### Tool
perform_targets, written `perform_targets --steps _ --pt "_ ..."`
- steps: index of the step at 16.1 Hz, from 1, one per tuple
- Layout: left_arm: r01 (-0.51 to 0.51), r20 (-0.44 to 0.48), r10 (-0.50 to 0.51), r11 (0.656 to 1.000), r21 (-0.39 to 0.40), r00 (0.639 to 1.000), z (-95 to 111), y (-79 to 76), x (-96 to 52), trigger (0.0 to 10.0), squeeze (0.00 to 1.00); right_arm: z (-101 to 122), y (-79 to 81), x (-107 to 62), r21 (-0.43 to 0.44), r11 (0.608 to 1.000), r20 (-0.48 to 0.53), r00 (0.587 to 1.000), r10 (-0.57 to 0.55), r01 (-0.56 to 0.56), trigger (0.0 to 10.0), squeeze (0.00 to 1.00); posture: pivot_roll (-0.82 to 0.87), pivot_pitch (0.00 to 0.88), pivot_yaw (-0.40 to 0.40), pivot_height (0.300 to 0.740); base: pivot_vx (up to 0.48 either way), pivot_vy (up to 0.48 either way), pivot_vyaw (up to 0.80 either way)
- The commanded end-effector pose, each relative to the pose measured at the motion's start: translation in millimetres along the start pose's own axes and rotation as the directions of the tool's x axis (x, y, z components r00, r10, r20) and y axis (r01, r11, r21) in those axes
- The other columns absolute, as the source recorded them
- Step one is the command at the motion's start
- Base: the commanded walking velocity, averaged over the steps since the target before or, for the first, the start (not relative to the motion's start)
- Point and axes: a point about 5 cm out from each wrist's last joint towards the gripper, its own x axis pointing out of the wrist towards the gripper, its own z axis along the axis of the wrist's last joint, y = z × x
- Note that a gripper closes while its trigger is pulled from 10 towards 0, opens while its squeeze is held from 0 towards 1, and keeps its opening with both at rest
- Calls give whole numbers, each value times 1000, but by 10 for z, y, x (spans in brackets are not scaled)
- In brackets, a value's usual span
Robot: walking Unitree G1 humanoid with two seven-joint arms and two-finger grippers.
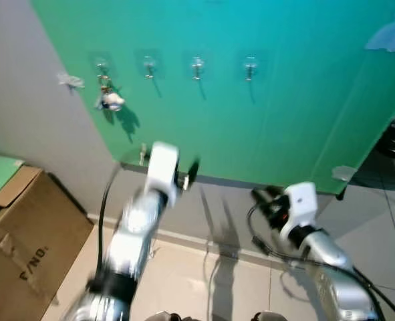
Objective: Hang keys on a hook
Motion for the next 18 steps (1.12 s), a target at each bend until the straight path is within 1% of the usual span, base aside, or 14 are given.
perform_targets --steps 1,2,3,4,5,6,7,9,12,14,18 --pt "-2 29 1 1000 30 1000 21 -11 -42 10000 0 -27 -19 11 -2 999 -3 999 -34 34 10000 0 -192 9 131 740 0 0 0" --pt "17 33 -17 1000 -5 999 -149 -93 -230 10000 0 -16 -61 57 -10 997 6 997 -81 81 10000 0 -185 0 138 740 0 0 0" --pt "19 31 -19 1000 -1 999 -203 -114 -301 10000 0 -6 -62 78 -10 996 13 996 -88 88 10000 0 -182 0 138 740 0 0 0" --pt "6 38 -5 1000 -25 999 -196 -116 -341 10000 0 7 -63 106 -5 995 20 995 -101 102 10000 0 -176 0 135 740 0 0 0" --pt "-14 54 16 999 -45 998 -132 -91 -326 10000 0 14 -56 133 -1 994 26 994 -108 108 10000 0 -171 0 134 740 0 0 0" --pt "-29 74 33 998 -63 997 -32 -49 -248 10000 0 14 -42 151 -2 994 27 994 -106 106 10000 0 -169 0 133 740 0 0 0" --pt "-32 89 38 997 -65 995 53 -27 -180 10000 0 2 -34 166 -2 994 28 994 -108 108 10000 0 -171 0 133 740 0 0 0" --pt "-13 110 19 998 -54 994 168 -23 -88 10000 0 -15 -30 175 2 993 30 993 -114 114 10000 0 -182 0 140 740 -343 339 0" --pt "12 105 -4 997 -71 994 193 -26 -51 10000 0 -41 -30 141 8 993 31 992 -119 119 10000 0 -197 0 149 740 -250 414 0" --pt "29 88 -21 996 -84 996 193 -46 -30 10000 0 -107 -48 98 5 992 16 992 -126 126 10000 0 -200 0 151 740 0 429 0" --pt "28 67 -21 994 -103 997 188 -11 -4 10000 0 -128 -64 92 -1 992 8 992 -128 128 10000 0 -196 0 147 740 0 450 0"
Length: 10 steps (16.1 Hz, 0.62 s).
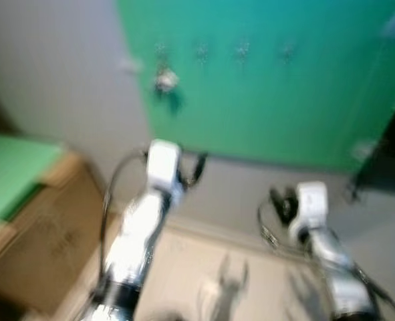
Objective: Hang keys on a hook
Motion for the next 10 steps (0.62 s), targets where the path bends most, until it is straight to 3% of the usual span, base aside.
perform_targets --steps 1,10 --pt "-20 6 20 1000 4 1000 76 91 35 10000 0 1 114 28 5 999 1 999 38 -38 10000 0 -195 0 145 740 0 465 0" --pt "-11 -18 11 1000 16 1000 95 104 88 10000 0 -30 109 3 3 999 -5 999 46 -46 10000 0 -200 6 143 740 0 469 0"
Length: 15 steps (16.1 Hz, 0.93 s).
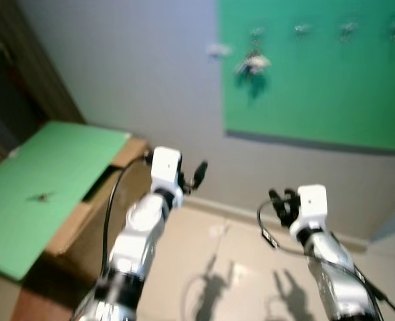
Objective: Hang keys on a hook
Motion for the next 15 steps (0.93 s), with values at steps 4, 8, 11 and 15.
perform_targets --steps 4,8,11,15 --pt "-17 -9 17 1000 6 1000 -17 96 -39 10000 0 39 82 28 3 1000 19 999 31 -31 10000 0 -200 7 142 740 0 480 0" --pt "-31 -10 32 999 39 999 0 145 -33 10000 0 34 110 21 10 999 18 999 39 -39 10000 0 -196 15 143 740 0 480 0" --pt "-22 -27 24 999 49 999 -2 155 -24 10000 0 13 125 7 16 999 12 999 44 -44 10000 0 -192 18 144 740 0 480 0" --pt "-6 -28 8 999 48 1000 -8 133 -17 10000 0 17 127 10 16 999 13 999 49 -49 10000 0 -193 12 144 740 0 480 0"
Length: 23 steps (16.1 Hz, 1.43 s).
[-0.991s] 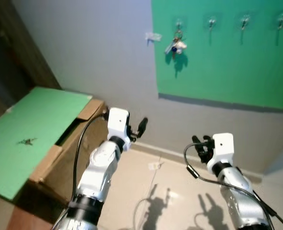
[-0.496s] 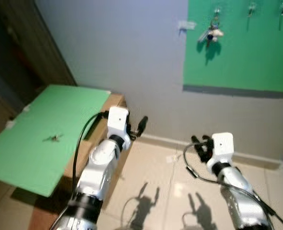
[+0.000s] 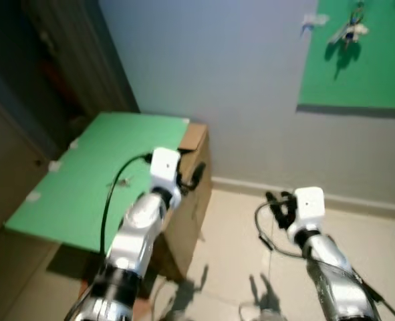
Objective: Hang keys on a hook
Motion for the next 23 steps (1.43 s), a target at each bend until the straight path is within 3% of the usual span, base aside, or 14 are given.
perform_targets --steps 1,5,8,15,18,23 --pt "-33 -12 33 999 19 999 -30 128 -59 10000 0 41 113 32 10 999 21 999 40 -40 10000 0 -193 10 145 740 0 480 0" --pt "-19 -32 20 999 25 999 -71 121 -71 10000 0 21 120 19 6 999 17 999 44 -44 10000 0 -187 10 147 740 0 480 0" --pt "-1 -31 4 997 83 1000 -91 105 -114 10000 0 18 142 30 5 999 17 999 50 -50 10000 0 -174 12 147 740 0 160 0" --pt "78 41 -81 994 74 996 -93 -180 -267 10000 0 40 162 82 4 997 14 997 80 -80 10000 0 -145 24 121 740 0 0 0" --pt "60 32 -63 993 101 997 -107 -164 -270 10000 0 52 168 93 1 996 16 996 85 -85 10000 0 -141 23 119 740 0 0 0" --pt "46 55 -52 994 100 997 -42 -150 -247 10000 0 48 184 98 1 995 18 995 95 -95 10000 0 -139 22 120 740 429 0 0"
